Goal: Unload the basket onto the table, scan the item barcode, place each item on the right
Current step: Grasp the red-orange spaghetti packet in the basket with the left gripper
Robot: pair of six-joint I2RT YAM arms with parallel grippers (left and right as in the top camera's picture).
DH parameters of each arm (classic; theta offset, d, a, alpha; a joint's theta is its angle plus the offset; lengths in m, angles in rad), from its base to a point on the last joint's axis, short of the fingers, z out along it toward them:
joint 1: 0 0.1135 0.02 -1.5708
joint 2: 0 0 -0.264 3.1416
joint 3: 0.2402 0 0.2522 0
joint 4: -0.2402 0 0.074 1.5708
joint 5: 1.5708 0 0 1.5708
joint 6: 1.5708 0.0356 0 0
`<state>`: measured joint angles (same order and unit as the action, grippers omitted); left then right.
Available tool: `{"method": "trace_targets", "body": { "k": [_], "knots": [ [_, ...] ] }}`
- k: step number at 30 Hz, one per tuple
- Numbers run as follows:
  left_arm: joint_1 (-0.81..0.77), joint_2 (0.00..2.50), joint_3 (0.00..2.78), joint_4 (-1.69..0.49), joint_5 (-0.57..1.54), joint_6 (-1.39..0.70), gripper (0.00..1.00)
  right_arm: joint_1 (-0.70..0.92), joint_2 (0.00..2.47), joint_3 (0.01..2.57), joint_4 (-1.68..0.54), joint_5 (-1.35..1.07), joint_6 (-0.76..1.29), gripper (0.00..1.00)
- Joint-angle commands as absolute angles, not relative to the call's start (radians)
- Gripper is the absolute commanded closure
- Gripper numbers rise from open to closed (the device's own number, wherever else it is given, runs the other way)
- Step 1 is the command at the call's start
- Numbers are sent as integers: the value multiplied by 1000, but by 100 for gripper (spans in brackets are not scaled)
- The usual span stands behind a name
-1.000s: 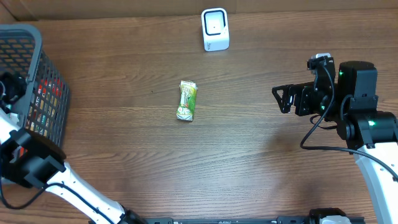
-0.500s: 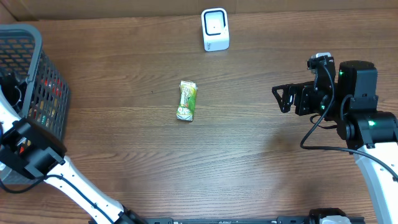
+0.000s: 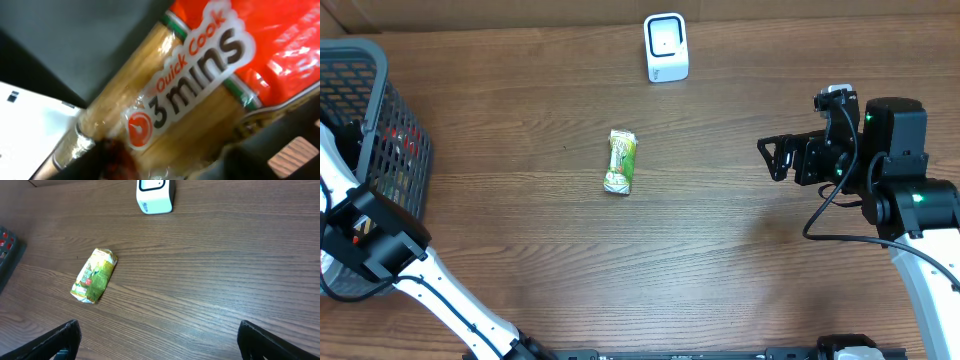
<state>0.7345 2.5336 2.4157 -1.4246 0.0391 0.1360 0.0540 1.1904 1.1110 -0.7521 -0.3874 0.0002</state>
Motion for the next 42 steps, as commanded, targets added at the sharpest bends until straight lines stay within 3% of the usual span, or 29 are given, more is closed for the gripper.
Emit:
{"method": "trace_targets", "body": {
  "k": [1,2,15,16,18,21,34,35,36,37,39,40,42],
  "knots": [
    [741,2603,2402,-1436,68,131,81,56,1188,1134,-746,-383,1,0],
    [743,2603,2402,-1436,68,131,96,56,1188,1134,-746,-383,1,0],
    [799,2601,2544,-1560,67,-36,96,56,1188,1134,-746,-383,1,0],
    [799,2601,2550,-1564,67,-26,84,56,1188,1134,-746,-383,1,0],
    [798,2602,2548,-1565,66,-22,41,56,1188,1134,-746,-383,1,0],
    [795,2605,2518,-1565,31,-22,0,56,1188,1134,-747,-384,1,0],
    [788,2607,2389,-1497,-41,-22,0,56,1188,1134,-746,-383,1,0],
    [786,2607,2389,-1498,-40,-22,3,56,1188,1134,-746,-383,1,0],
    [784,2607,2389,-1499,-39,-22,15,56,1188,1134,-746,-383,1,0],
    [783,2607,2389,-1499,-31,-22,33,56,1188,1134,-746,-383,1,0],
    [783,2607,2390,-1508,-14,-23,85,56,1188,1134,-744,-383,1,0],
    [783,2607,2390,-1514,-9,-23,96,56,1188,1134,-743,-383,1,0],
    [783,2606,2392,-1528,-7,-23,96,56,1188,1134,-739,-383,1,0]
  ]
}}
